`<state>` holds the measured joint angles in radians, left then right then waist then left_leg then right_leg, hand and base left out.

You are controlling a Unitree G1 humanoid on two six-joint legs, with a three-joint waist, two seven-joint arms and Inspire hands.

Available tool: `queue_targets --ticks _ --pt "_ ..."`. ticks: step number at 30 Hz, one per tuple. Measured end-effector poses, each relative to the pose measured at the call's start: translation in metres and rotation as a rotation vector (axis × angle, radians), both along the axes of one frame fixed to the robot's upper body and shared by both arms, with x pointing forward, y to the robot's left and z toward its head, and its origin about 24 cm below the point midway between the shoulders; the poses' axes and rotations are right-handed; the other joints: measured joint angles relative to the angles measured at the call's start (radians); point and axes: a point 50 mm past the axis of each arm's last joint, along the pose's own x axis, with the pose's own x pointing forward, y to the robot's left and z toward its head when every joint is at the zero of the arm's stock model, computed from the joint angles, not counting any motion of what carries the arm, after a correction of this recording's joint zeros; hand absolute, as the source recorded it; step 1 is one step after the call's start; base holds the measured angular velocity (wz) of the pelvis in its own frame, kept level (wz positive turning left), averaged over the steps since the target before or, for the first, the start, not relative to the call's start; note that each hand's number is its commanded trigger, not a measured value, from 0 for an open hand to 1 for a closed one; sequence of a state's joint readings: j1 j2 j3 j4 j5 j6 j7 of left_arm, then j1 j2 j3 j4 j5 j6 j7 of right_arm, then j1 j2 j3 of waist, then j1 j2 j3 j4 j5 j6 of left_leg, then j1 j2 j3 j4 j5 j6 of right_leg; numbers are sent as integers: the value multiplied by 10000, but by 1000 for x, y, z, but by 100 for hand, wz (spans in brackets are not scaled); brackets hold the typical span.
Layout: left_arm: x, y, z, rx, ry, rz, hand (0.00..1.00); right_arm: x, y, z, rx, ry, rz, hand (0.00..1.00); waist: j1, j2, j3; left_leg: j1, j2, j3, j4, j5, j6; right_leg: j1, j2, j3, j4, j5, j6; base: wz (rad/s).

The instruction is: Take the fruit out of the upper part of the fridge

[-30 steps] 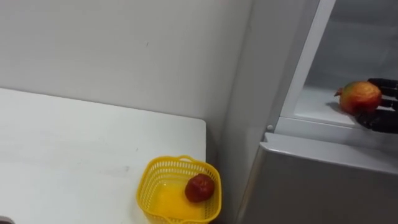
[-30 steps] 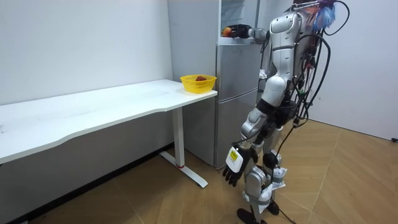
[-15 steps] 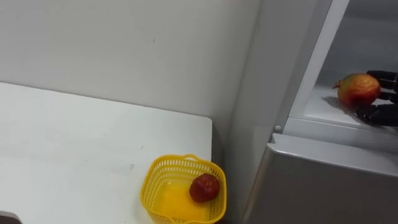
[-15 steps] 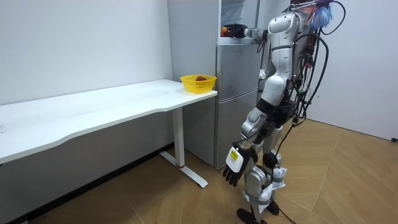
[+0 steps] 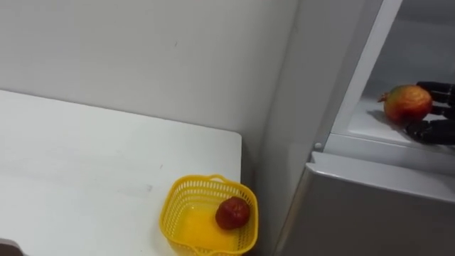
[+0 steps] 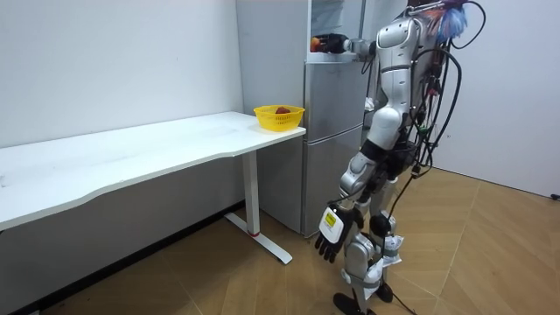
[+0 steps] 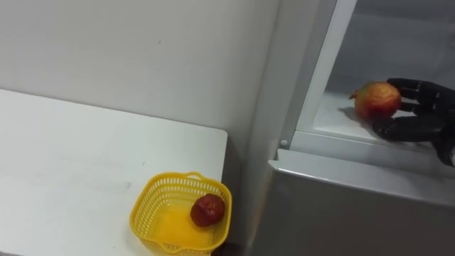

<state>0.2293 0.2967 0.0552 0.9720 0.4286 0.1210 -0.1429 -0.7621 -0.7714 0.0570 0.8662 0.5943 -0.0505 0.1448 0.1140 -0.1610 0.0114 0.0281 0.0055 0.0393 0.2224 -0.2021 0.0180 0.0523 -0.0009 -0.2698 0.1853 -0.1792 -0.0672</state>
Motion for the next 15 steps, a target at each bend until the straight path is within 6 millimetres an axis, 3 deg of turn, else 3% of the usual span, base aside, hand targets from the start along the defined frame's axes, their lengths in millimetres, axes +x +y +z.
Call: queue_targets --ticks 2,6,12,15 --pt "3 0 0 -4 -78 -26 0 1 3 3 77 -170 23 100 -21 39 23 -20 0 0 -2 -1 0 0 0 0 0 2 -1 0" --pt "6 -1 1 -32 -233 -145 0 4 12 10 187 -592 123 100 -41 200 -52 -63 -4 -2 -1 -1 0 -10 1 4 0 6 -1 0" --pt "5 -2 0 153 -321 -125 0 4 54 17 23 -1551 1524 100 -312 469 -150 -70 -5 50 27 1 -2 -38 7 3 2 5 -2 1" --pt "9 -2 1 319 -525 -129 0 -4 71 15 -29 -1906 1923 100 -371 485 -166 -103 -8 53 92 2 -1 -38 0 7 3 3 -2 0"
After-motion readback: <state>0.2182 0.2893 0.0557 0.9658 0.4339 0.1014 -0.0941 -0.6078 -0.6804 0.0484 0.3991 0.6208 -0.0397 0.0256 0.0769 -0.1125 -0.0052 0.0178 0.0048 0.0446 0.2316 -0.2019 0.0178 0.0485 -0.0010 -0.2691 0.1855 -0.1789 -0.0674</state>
